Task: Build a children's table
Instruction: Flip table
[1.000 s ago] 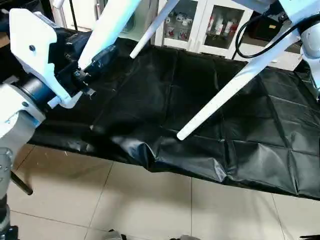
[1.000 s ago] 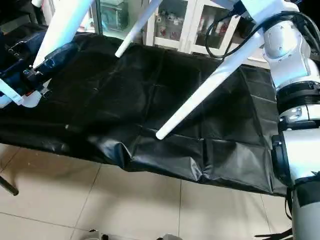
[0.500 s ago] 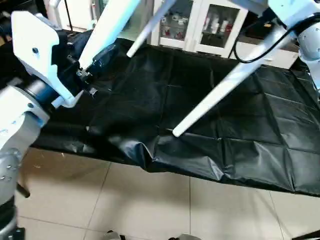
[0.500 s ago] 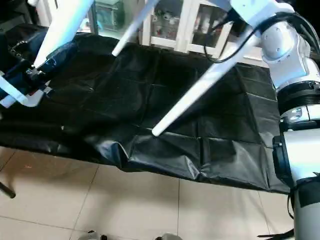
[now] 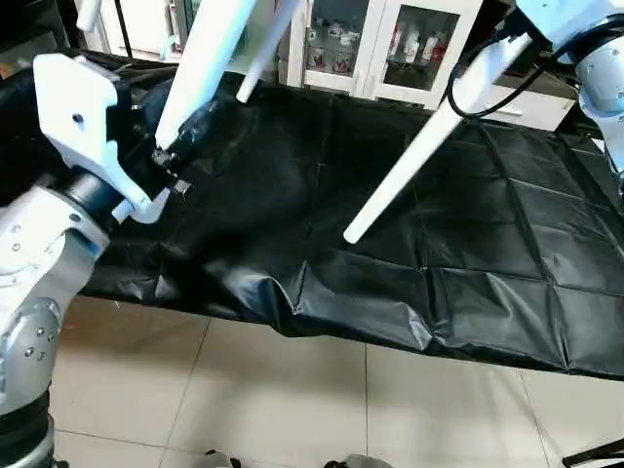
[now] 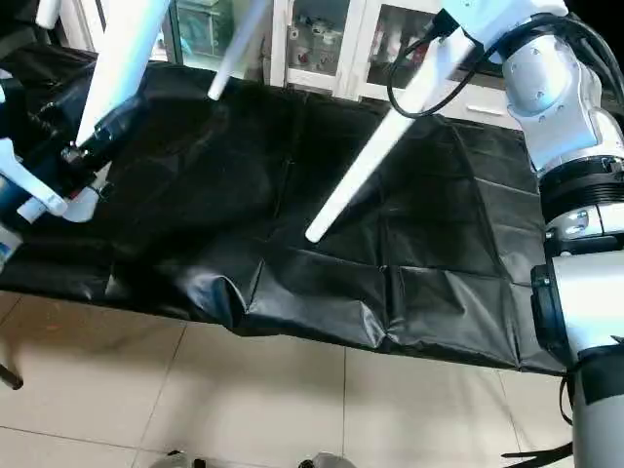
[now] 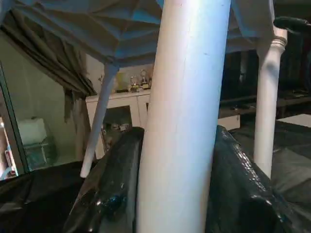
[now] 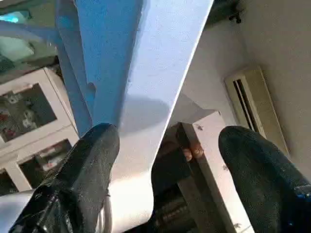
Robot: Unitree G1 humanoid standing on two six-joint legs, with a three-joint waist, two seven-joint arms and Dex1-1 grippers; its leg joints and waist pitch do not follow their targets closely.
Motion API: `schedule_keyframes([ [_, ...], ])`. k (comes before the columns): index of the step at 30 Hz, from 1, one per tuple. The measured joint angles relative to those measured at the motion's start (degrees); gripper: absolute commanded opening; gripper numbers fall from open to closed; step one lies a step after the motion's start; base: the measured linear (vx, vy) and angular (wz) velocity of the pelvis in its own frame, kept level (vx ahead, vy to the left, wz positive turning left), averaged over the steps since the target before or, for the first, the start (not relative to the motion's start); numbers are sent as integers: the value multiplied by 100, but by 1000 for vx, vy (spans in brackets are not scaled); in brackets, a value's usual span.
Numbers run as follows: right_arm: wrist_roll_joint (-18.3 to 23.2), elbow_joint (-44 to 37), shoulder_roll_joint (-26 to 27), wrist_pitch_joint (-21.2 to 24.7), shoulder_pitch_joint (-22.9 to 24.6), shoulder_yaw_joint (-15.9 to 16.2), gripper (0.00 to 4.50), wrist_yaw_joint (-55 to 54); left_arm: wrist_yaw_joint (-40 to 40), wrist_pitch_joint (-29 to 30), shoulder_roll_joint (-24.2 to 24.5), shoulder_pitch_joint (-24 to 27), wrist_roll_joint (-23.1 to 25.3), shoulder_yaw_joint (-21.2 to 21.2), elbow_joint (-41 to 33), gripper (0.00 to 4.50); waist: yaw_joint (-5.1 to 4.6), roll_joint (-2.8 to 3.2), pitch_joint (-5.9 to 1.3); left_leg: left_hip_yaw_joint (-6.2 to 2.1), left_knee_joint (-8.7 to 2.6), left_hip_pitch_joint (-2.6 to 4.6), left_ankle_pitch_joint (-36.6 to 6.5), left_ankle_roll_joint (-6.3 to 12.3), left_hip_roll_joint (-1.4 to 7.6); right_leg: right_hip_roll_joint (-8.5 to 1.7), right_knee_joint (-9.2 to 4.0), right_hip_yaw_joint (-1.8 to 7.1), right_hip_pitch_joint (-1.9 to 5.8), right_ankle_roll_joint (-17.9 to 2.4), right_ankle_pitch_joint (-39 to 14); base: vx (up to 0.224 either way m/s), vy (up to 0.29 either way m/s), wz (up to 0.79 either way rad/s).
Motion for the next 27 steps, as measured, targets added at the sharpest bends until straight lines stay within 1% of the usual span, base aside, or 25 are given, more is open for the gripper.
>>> schedule_keyframes([
  [3, 213, -108, 98, -111, 177, -174, 364, 111, -1, -169, -123, 103, 77, -72, 83, 172, 5, -15, -7, 0, 0, 1, 0, 0, 1, 0, 0, -2, 0, 1, 0, 0, 0, 0],
  [7, 673, -230, 335, -200, 489, -411, 364, 400, -14, -397, -265, 253, 209, -170, 235, 172, 4, -24, -11, 0, 1, 2, 0, 1, 1, 0, 0, -1, 1, 0, 2, 0, 0, 0],
  [10, 905, -315, 434, -234, 700, -459, 364, 572, -48, -530, -332, 319, 246, -232, 374, 172, 7, -30, -10, 0, 1, 1, 1, 3, 1, 0, 0, -2, 1, 0, 6, 0, 0, 0],
  [13, 1173, -719, 614, -295, 1076, -593, 364, 828, -130, -760, -392, 361, 364, -301, 574, 171, 12, -50, -21, -1, 0, 4, 3, 4, 3, 0, 1, -5, 3, 1, 7, 0, 0, 0],
  [17, 1281, -911, 718, -276, 1350, -598, 364, 903, -215, -968, -443, 452, 465, -408, 717, 168, 17, -70, -19, 1, 2, 1, 8, 12, 3, 0, -2, -3, 4, -6, 12, 0, 0, 0],
  [21, 1396, -1234, 823, -118, 1715, -640, 364, 985, -269, -1229, -542, 498, 589, -539, 958, 166, 46, -121, -20, -1, 1, 3, 8, 12, 4, 0, -6, -6, 9, -4, 12, 0, 0, 0],
  [23, 1426, -1475, 911, 31, 1969, -644, 364, 1077, -275, -1347, -624, 500, 696, -647, 1111, 166, 51, -128, -18, 0, 2, 2, 8, 13, 3, 0, -15, -3, 12, 5, 19, 0, 0, 0],
  [27, 1637, -1755, 1007, 297, 2239, -686, 364, 1176, -271, -1510, -768, 498, 849, -778, 1373, 163, 53, -141, -16, 3, 4, 3, 10, 15, 4, -1, -14, -2, 10, 13, 28, 0, 0, 0],
])
